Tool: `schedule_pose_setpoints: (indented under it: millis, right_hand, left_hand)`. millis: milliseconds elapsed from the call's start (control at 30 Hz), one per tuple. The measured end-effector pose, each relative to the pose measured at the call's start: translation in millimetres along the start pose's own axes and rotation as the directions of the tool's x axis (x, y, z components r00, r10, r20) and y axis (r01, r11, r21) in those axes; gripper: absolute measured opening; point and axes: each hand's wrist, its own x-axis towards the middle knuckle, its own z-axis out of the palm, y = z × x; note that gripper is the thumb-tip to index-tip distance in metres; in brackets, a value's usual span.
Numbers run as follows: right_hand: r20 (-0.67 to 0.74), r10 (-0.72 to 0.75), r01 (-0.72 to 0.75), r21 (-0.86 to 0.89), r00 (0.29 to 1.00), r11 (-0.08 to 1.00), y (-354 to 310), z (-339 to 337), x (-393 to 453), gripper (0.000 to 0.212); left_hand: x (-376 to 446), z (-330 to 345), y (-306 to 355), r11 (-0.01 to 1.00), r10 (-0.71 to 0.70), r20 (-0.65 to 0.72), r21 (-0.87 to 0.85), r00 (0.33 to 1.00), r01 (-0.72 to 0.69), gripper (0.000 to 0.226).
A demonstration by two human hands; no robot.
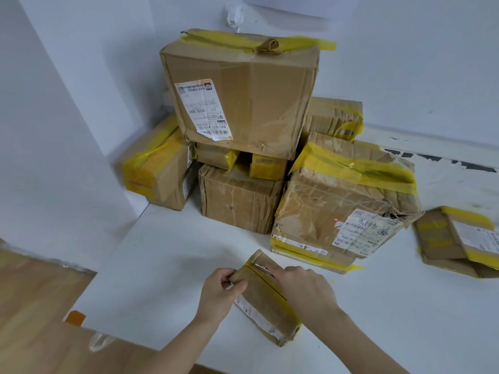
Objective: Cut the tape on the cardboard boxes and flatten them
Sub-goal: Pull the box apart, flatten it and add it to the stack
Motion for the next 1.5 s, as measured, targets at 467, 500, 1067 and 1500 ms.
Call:
schedule_pose_setpoints:
  millis: [467, 500, 1067, 1500]
  right_hand:
    - [0.006, -0.099, 0.099, -0.139, 0.995, 0.985, -11.8, -10.6, 0.6, 0.057]
    - [0.009, -0.116, 0.116, -0.153, 0.993, 0.982, -11.2, -10.5, -1.2, 0.057]
    - [0.193, -0.116, 0.165, -0.261, 0.974, 0.951, 5.4, -16.2, -24.0, 0.046]
    - [0.243, -0.140, 0.198, -0.235, 0.960, 0.952, 41.7, -5.1, -64.7, 0.058]
  left_hand:
    - [-1.1, 1.5, -1.1, 1.000, 0.000, -0.006, -0.015, 1.000, -0.001, 0.018]
    - [-1.2, 1.6, -0.2, 1.000, 0.002, -0.004, -0.002, 1.000, -0.002, 0.018]
    - [-2.8, -0.2, 8.0, 0.750, 0.251, 0.200, 0.579, 0.947, -0.320, 0.057]
    - [19.2, -0.2, -3.1, 0.336, 0.399, 0.619, 0.588, 0.676, -0.736, 0.054]
